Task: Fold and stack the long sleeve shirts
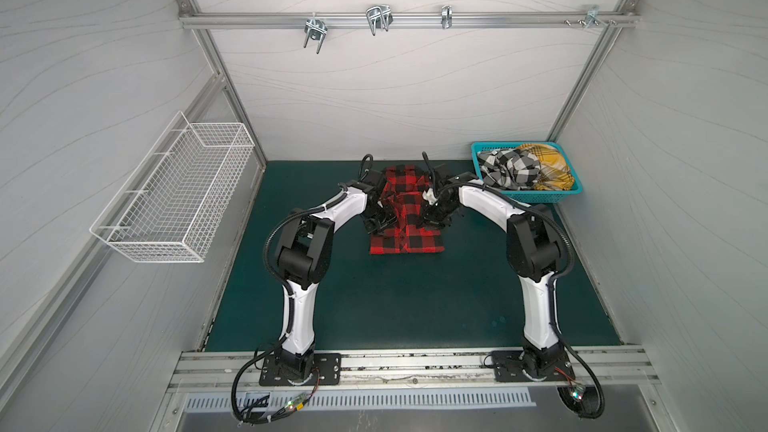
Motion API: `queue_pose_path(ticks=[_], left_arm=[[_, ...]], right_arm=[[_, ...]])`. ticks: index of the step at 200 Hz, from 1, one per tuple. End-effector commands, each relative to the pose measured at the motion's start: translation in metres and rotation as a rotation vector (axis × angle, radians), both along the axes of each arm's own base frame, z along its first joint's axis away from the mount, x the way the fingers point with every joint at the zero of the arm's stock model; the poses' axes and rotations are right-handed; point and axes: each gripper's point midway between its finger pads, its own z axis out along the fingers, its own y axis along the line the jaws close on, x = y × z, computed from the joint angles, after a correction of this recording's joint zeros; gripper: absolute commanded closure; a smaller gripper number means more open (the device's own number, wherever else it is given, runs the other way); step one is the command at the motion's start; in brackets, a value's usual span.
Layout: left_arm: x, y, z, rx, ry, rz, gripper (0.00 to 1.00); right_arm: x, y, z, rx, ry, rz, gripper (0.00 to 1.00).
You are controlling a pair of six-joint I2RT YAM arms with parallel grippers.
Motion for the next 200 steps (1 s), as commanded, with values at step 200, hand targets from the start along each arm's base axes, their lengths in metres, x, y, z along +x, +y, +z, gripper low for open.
queue_pose_path(ticks=[200], left_arm=[[-0.022,0.023,-0.012,-0.032,0.024,0.048,0.69]], right_arm=[[-0.052,0.037,0.004,0.179,0.098,-0.040,0.80]])
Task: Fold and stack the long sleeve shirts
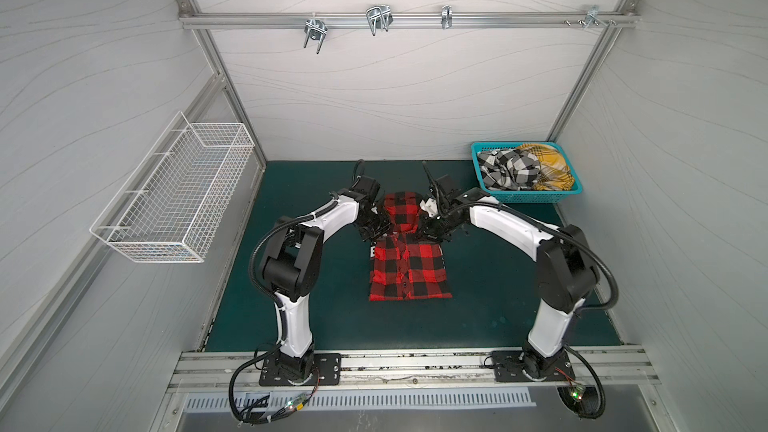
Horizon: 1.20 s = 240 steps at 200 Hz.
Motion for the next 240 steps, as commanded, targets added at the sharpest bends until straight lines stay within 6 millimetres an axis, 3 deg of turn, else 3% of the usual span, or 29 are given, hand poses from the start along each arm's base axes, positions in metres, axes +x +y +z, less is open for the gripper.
queue_pose_path(ticks=[1,26,48,70,88,101,117,135,157,206,240], left_arm=[[0.009,0.010,-0.016,0.017,0.019,0.030,0.69],[0.021,0.032,-0.039,0.069,0.051,0.064,0.69],[0.031,0.036,-0.043,0.079,0.068,0.056,0.65],[0.039,0.025,-0.002,0.040,-0.026,0.057,0.50],[0.031,0.016,0.042,0.035,-0.110,0.034,0.43],[0.016,0.011,0.061,0.033,-0.139,0.016,0.47],[-0.003,0.001,0.068,0.010,-0.141,-0.004,0.60],[-0.014,-0.011,0.060,-0.024,-0.123,-0.017,0.72],[-0.010,-0.027,0.046,-0.044,-0.090,-0.040,0.79],[0.026,-0.050,0.007,-0.075,-0.039,-0.044,0.84],[0.022,-0.039,-0.024,0.009,0.012,-0.027,0.84]], right_arm=[[0.018,0.005,-0.041,0.022,0.093,-0.040,0.80],[0.033,-0.006,-0.078,-0.021,0.143,-0.082,0.83],[0.034,-0.012,-0.086,-0.037,0.165,-0.087,0.84],[0.033,-0.012,-0.060,-0.015,0.121,-0.089,0.79],[0.026,-0.013,-0.026,-0.010,0.062,-0.075,0.67],[0.018,-0.017,-0.005,-0.023,0.020,-0.062,0.58],[0.006,-0.027,0.012,-0.041,-0.015,-0.061,0.52],[-0.010,-0.038,0.017,-0.054,-0.019,-0.070,0.48],[-0.025,-0.043,0.011,-0.059,0.006,-0.062,0.49],[-0.032,-0.042,-0.044,-0.083,0.114,-0.049,0.70],[-0.031,-0.061,-0.088,-0.147,0.190,-0.082,0.77]])
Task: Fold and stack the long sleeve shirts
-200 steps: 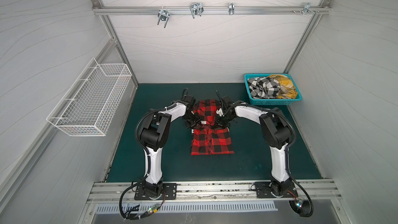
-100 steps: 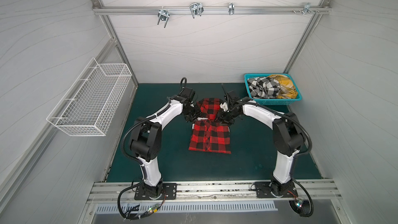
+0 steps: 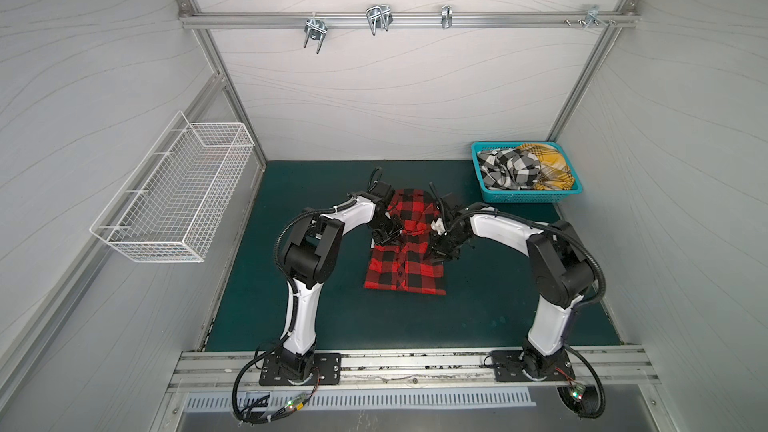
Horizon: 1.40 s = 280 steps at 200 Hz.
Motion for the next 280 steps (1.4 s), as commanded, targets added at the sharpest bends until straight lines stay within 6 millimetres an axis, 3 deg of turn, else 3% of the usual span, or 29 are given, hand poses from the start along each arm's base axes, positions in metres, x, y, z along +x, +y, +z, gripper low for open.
queue_pose_path(ticks=[1,23,35,57,82,99,115,131,167,209,233,252,280], left_arm=[[0.012,0.004,-0.003,0.036,-0.021,0.021,0.84],[-0.001,0.010,-0.018,0.057,0.019,0.006,0.73],[-0.004,0.010,-0.011,0.040,0.011,0.002,0.66],[-0.002,0.021,0.033,0.034,-0.080,0.018,0.56],[-0.009,0.039,0.082,0.038,-0.162,0.029,0.54],[-0.026,0.045,0.096,0.034,-0.172,0.016,0.56],[-0.049,0.047,0.093,0.004,-0.143,0.017,0.63],[-0.071,0.046,0.081,-0.019,-0.113,0.022,0.66],[-0.101,0.020,0.051,-0.084,-0.052,-0.017,0.74],[-0.124,0.043,0.000,0.023,0.023,-0.007,0.81],[-0.140,0.050,-0.025,0.041,0.076,-0.011,0.83],[-0.143,0.051,-0.024,0.038,0.074,-0.014,0.84],[-0.129,0.050,0.020,0.030,-0.029,-0.025,0.81]], right_arm=[[0.001,-0.013,-0.025,-0.030,0.041,-0.018,0.77],[-0.002,-0.017,-0.022,-0.029,0.036,-0.013,0.77],[-0.002,-0.016,-0.007,-0.015,0.012,-0.011,0.75],[-0.004,-0.016,0.029,-0.020,-0.063,0.005,0.67],[-0.013,-0.017,0.065,-0.052,-0.141,0.045,0.66],[-0.027,-0.010,0.074,-0.047,-0.151,0.068,0.66],[-0.042,0.001,0.076,-0.033,-0.154,0.104,0.66],[-0.052,0.007,0.065,-0.047,-0.136,0.123,0.66],[-0.067,0.026,0.042,-0.050,-0.110,0.189,0.68],[-0.087,0.014,-0.016,-0.108,-0.009,0.184,0.74],[-0.099,0.011,-0.032,-0.113,0.030,0.182,0.75],[-0.099,0.010,-0.027,-0.115,0.023,0.183,0.76],[-0.088,0.008,0.011,-0.120,-0.069,0.178,0.74]])
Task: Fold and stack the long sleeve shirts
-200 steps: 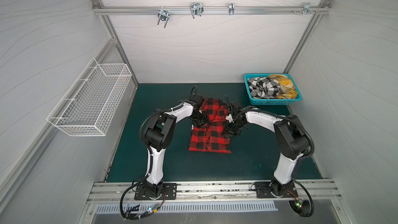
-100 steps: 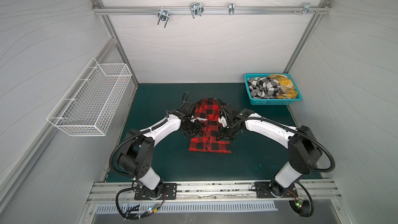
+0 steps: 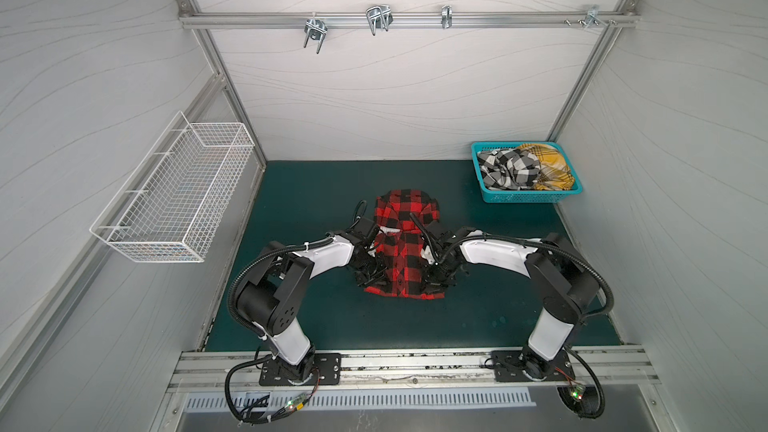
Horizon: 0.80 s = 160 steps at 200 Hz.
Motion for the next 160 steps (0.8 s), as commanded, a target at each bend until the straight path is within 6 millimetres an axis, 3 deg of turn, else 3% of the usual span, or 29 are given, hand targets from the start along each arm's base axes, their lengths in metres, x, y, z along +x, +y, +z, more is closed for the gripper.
queue_pose_path(ticks=[1,31,59,117,160], left_arm=[[0.007,0.007,0.024,0.040,-0.070,-0.006,0.81],[0.026,-0.006,0.072,-0.025,-0.172,-0.009,0.77],[0.043,-0.025,0.081,-0.054,-0.181,-0.040,0.79],[0.069,-0.065,0.047,-0.092,-0.125,-0.076,0.82],[0.055,-0.056,-0.015,-0.016,-0.008,-0.065,0.86]], right_arm=[[0.003,-0.008,0.024,-0.030,-0.066,-0.005,0.74],[0.019,-0.021,0.062,-0.019,-0.139,-0.048,0.69],[0.031,-0.027,0.069,0.011,-0.136,-0.089,0.67],[0.023,-0.033,0.025,0.010,-0.041,-0.135,0.70],[0.015,-0.044,-0.014,-0.038,0.025,-0.168,0.73]])
